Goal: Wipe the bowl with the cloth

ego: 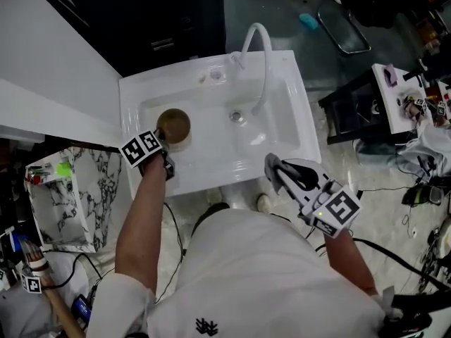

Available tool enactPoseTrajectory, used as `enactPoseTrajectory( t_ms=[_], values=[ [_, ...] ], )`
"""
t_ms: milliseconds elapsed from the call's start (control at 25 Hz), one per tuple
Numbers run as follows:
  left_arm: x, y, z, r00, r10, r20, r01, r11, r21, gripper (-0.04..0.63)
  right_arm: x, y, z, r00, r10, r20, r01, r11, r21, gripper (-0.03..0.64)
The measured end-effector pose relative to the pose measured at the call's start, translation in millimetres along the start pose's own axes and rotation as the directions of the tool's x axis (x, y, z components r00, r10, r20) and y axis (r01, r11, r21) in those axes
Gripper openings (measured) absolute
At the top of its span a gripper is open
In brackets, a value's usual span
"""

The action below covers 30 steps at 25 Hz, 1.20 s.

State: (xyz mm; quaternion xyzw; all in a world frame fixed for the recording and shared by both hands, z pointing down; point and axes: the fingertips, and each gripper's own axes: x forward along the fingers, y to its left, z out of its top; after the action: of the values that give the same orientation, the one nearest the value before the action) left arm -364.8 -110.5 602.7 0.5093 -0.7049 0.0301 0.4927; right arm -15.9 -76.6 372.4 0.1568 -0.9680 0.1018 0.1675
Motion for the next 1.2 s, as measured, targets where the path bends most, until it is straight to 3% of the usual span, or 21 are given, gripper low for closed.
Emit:
enactPoseTrajectory(
  t_ms=[480,760,1040,1200],
  values=[
    [-75.9,-116.6,-90.7,0.994,-0.104,-0.037,0.107,0.99,0.09,0.02,-56.2,-10.7,-15.7,0.992,0.11,0.055,-0.109,0.994,-0.031,0.037],
    [-109.5,-200.7,-150.1,0.982,-0.17,-0.084,0.181,0.973,0.146,0.02,-83.5,-18.2,-26.1,0.981,0.185,0.052,-0.181,0.981,-0.073,0.037],
    [-124.8,-271.7,-194.8,0.972,-0.205,-0.119,0.225,0.955,0.193,0.02,-88.8,-17.9,-47.3,0.967,0.254,-0.038,-0.256,0.953,-0.16,0.037],
    [-129.8,-295.2,-214.9,0.97,-0.207,-0.129,0.232,0.947,0.222,0.02,-90.2,-18.6,-66.6,0.961,0.249,-0.12,-0.271,0.936,-0.225,0.037]
  ],
)
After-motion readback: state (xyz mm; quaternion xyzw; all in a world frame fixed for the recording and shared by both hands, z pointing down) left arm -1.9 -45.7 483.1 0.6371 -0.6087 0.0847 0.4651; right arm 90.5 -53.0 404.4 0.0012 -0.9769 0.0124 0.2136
